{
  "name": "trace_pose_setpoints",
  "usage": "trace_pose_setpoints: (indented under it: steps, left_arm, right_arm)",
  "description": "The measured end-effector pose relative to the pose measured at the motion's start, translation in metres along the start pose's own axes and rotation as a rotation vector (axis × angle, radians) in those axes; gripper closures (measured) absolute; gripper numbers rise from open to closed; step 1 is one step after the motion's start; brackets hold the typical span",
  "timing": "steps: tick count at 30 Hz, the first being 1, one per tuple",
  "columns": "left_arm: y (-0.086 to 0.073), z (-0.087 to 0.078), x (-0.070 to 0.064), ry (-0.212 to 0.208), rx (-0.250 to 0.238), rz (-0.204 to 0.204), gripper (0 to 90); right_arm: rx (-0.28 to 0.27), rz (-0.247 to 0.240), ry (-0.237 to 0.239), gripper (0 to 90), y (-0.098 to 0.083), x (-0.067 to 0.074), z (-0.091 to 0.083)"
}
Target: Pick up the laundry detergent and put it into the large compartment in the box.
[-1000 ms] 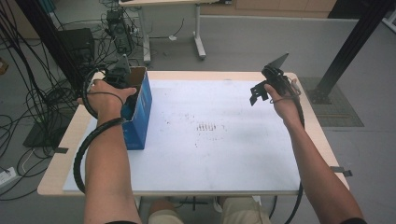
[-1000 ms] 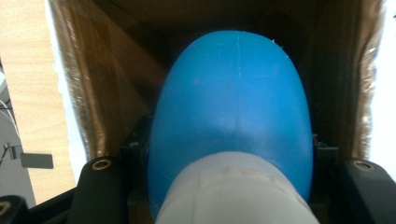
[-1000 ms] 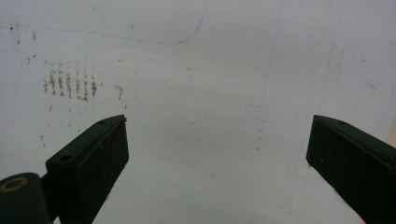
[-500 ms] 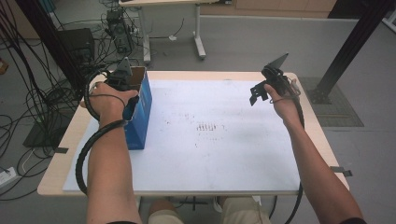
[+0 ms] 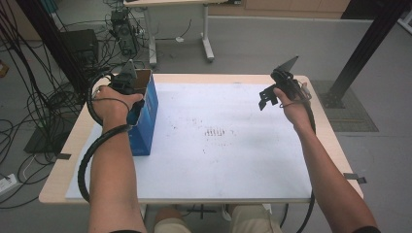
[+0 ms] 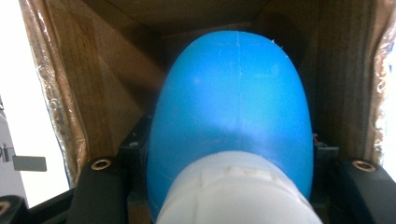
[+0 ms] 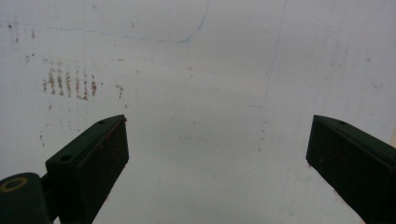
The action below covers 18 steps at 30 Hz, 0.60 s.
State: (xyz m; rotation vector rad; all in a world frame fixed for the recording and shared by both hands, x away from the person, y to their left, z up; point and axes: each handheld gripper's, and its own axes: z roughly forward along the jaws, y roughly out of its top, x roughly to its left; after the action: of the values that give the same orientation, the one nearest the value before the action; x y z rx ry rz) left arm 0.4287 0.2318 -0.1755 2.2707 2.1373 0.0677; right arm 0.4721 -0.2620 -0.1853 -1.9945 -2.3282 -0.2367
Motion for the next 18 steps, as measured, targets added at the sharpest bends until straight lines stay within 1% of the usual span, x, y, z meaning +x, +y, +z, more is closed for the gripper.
trace_pose_setpoints:
  steps: [18]
  left_arm:
    - [0.0006, 0.0004, 0.0004, 0.002, -0.004, 0.004, 37.4]
  right_arm:
    - [-0.005, -0.003, 0.001, 5.7, 0.0003, 0.0003, 0.0009]
